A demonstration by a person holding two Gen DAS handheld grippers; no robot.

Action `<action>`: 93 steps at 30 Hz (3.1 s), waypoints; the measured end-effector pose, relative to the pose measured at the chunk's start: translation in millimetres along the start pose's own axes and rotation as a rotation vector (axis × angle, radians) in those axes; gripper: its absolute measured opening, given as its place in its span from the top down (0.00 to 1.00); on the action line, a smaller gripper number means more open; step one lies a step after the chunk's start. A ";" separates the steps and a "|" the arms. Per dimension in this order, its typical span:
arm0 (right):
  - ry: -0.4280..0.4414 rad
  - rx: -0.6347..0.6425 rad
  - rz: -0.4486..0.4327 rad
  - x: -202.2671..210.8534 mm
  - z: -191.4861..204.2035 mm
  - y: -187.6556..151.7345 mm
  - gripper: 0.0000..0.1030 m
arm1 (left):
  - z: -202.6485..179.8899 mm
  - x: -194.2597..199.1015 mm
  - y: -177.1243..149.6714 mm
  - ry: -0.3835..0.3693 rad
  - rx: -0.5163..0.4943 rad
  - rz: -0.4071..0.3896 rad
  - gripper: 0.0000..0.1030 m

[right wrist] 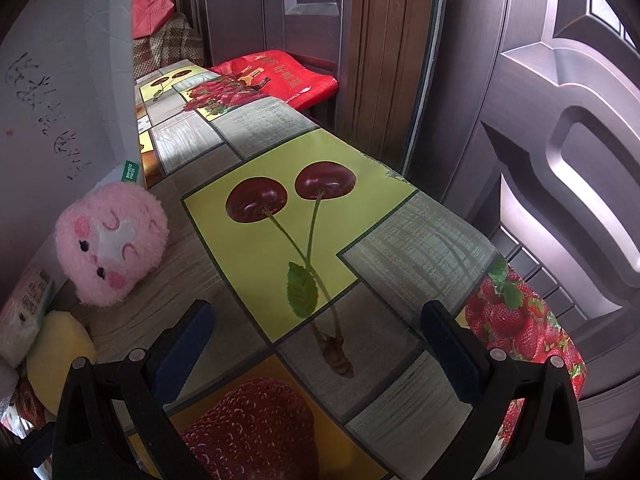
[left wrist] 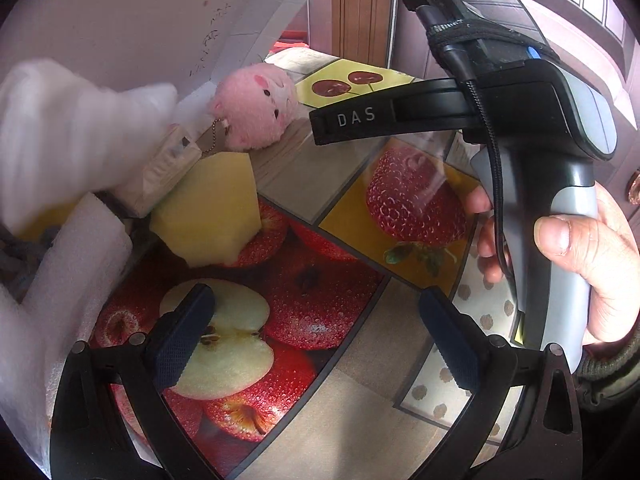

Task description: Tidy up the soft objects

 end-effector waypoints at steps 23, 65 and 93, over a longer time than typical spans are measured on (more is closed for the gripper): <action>0.004 -0.002 -0.001 -1.4 5.1 1.5 0.00 | -23.7 -1.1 1.4 -0.066 -0.086 -0.004 0.01; 0.020 0.005 -0.004 -1.8 6.4 -0.2 0.00 | -23.1 -1.5 1.7 -0.067 -0.086 -0.004 0.01; 0.424 -0.036 -0.293 62.8 -28.7 10.4 0.00 | 65.8 177.3 -44.2 0.112 0.251 -0.504 0.00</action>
Point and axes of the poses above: each gripper's, at about its wrist camera, not at the fingertips, and x roughly against the way its jaws point, z to its left, y to its top, the point moved 3 cm from there along -x, roughly the way its jaws point, and after that the axes turned 5 degrees about -x, right-handed, at the moved point
